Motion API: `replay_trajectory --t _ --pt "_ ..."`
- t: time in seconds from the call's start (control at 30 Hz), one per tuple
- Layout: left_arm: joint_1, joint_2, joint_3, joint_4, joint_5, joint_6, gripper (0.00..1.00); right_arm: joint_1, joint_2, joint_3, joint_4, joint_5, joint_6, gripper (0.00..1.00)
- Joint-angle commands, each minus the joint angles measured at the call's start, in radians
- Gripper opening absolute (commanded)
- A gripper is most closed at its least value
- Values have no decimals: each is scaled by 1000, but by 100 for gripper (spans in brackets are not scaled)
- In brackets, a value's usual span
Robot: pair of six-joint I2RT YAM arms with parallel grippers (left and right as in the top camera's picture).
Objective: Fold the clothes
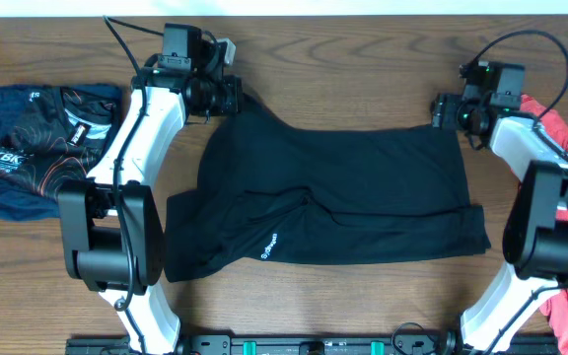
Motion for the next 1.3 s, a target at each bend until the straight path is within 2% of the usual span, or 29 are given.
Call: replay_trajectory --t 0.0,0.13,0.2,0.23,0.3,0.37,0.43,0.57,0.67,0.77,0.83,0.97,1.03,1.13,1.27 --pt "-6 6 6 -14 6 -6 6 2 50 9 20 8 36 75" --pt "-9 6 6 -17 6 -6 6 3 94 9 23 6 36 74" --pt "-10 6 6 -17 6 -5 6 3 110 9 22 6 36 68" --pt "-10 6 6 -18 6 -6 6 3 112 9 18 6 36 62" --pt "-10 6 6 -18 6 -5 6 3 115 9 10 6 36 38" --pt "-10 6 6 -18 6 -6 6 3 115 9 6 7 36 23" --pt "-10 6 6 -21 6 -5 6 1 115 9 -5 7 36 22" --pt "-10 6 6 -32 3 -5 6 -3 115 9 -36 26 36 28" --pt "-10 6 6 -35 3 -5 6 -8 115 9 -46 29 35 45" --pt "-10 6 6 -39 3 -5 6 -9 115 9 -58 29 35 48" --pt "-10 6 6 -40 3 -5 6 -9 115 9 -73 29 35 42" --pt "-10 6 6 -40 3 -5 6 -9 115 9 -96 29 35 23" --pt "-10 6 6 -40 3 -5 6 -8 115 9 -103 29 35 18" --pt "-10 6 6 -40 3 -5 6 -9 115 9 -114 30 35 3" --pt "-10 6 6 -41 3 -5 6 -9 115 9 -116 36 37 1"
